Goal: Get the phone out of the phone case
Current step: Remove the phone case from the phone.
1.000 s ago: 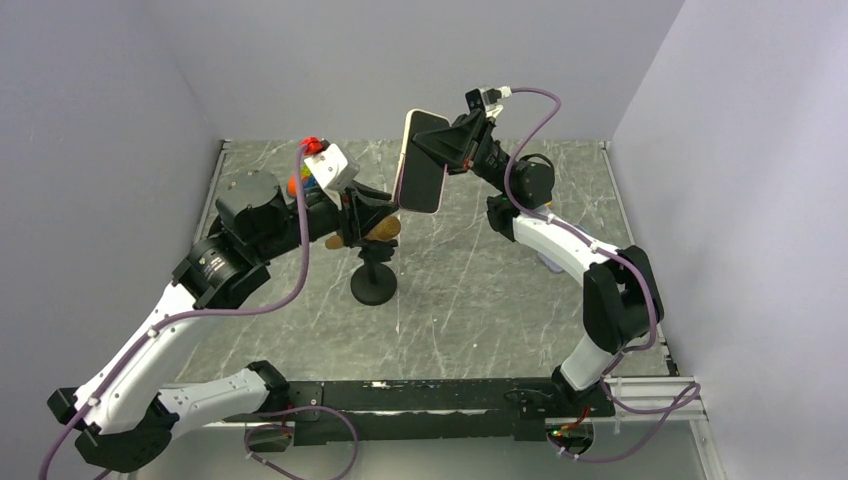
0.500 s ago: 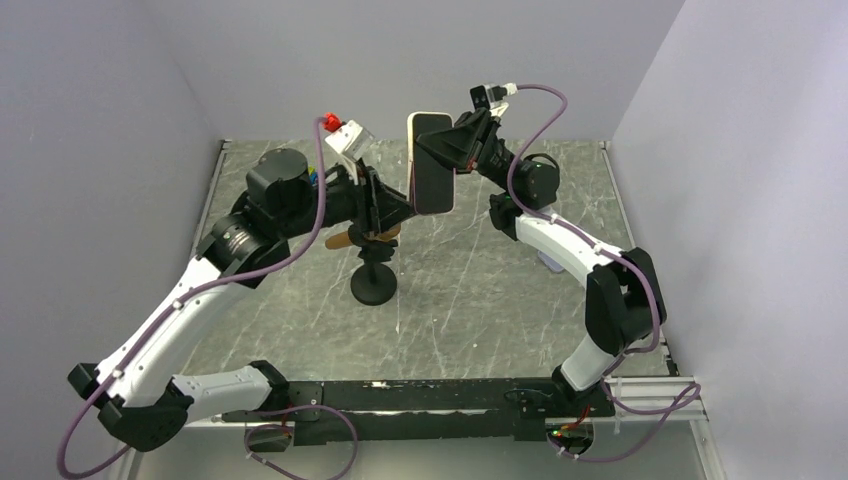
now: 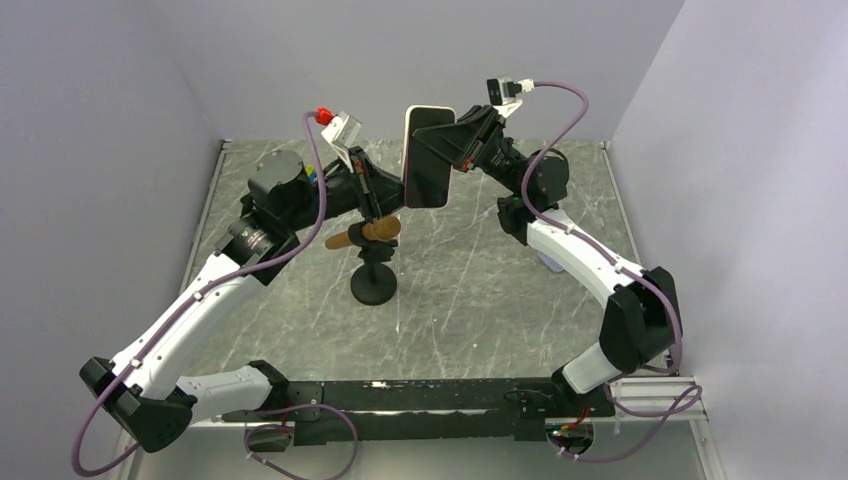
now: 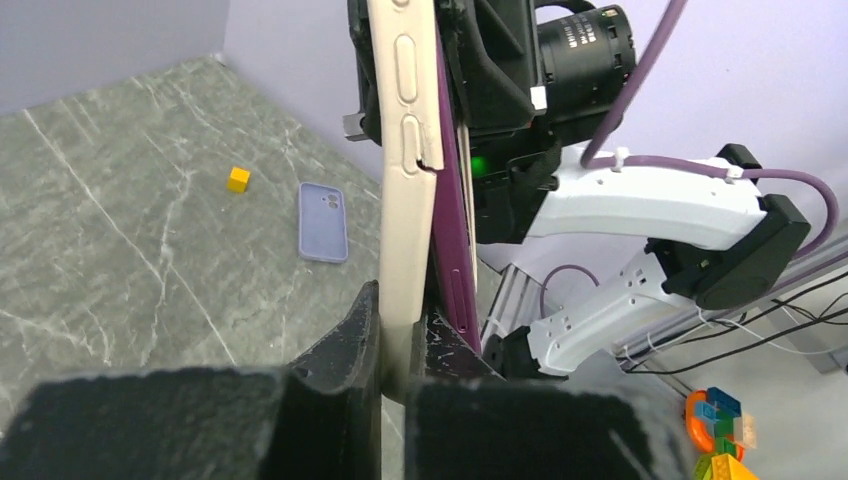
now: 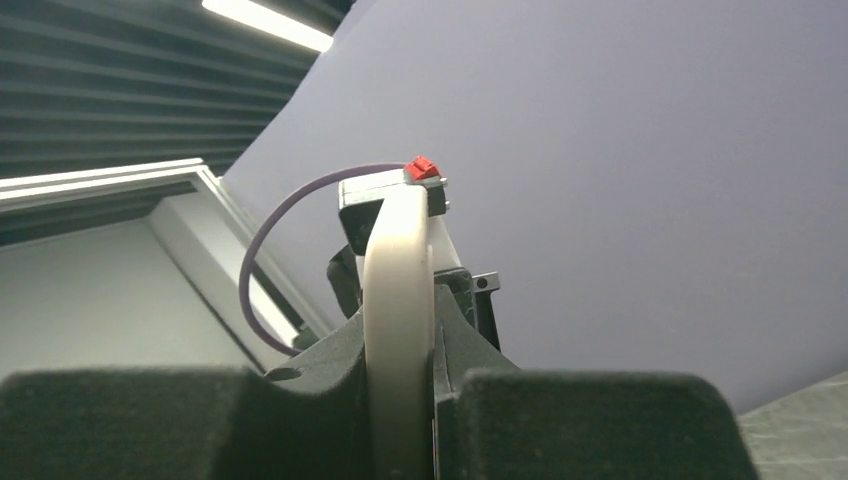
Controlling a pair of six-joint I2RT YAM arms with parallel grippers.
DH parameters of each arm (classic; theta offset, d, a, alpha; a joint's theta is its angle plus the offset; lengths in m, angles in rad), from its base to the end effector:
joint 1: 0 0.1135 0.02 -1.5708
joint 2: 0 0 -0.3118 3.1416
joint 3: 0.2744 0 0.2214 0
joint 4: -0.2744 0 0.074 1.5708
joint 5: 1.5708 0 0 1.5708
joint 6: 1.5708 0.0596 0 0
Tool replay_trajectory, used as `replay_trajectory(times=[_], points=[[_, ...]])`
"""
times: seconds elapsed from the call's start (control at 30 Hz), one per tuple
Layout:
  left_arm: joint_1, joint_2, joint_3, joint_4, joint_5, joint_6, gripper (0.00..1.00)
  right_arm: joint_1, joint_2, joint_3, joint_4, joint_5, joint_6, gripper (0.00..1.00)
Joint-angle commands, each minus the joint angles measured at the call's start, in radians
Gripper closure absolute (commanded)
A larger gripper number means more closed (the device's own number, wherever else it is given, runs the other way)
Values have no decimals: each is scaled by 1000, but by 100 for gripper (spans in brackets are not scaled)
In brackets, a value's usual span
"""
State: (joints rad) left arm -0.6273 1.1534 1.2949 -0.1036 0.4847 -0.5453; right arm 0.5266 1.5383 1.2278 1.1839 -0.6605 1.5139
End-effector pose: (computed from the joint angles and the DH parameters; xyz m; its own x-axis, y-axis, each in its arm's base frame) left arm 0.1641 -0.1532 0.4928 -0.4387 -0.2488 -0.8635 0.7822 0.3673 -0.5032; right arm 0.2487 0.1869 0.5099 -0.6986 0.5058 -0.5060 -0.7035 -0.3571 0.6144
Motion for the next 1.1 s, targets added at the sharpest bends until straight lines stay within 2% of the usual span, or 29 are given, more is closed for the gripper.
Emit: replay_trajectory(times=[0.0, 0.1, 0.2, 0.33, 0.43, 0.53, 0.67, 0.7, 0.8, 0.87, 0.93, 1.07], points=[[-13, 74, -23, 135, -305, 169, 100, 166, -121, 50, -26, -42, -63, 100], [-86, 34, -77, 217, -649, 391, 100, 166, -100, 67, 20, 11, 13, 100], [-130, 26, -179, 469, -921, 642, 100, 167, -53, 81, 134, 74, 202, 100], [-124, 97, -211, 685, -1057, 869, 100, 167, -58, 78, 186, 122, 303, 100], [-90, 117, -192, 672, -1022, 854, 100, 163, -81, 64, 176, 132, 322, 100], [-71, 89, -159, 542, -910, 756, 100, 138, -95, 59, 114, 100, 276, 100], [-27, 17, -96, 245, -505, 453, 99, 58, -96, 25, 98, 75, 234, 100], [-19, 3, -78, 181, -417, 403, 91, 29, -93, 22, 94, 66, 230, 100], [-7, -31, -38, -4, -259, 299, 51, -22, -78, 12, 123, 61, 249, 100], [13, -63, -31, -82, -144, 270, 36, -48, -85, 4, 98, 60, 226, 100], [36, -112, -40, -139, -82, 241, 28, -67, -114, -9, 38, 54, 171, 100], [77, -208, -91, -100, 69, 126, 26, -82, -164, -41, -87, 66, 62, 100]])
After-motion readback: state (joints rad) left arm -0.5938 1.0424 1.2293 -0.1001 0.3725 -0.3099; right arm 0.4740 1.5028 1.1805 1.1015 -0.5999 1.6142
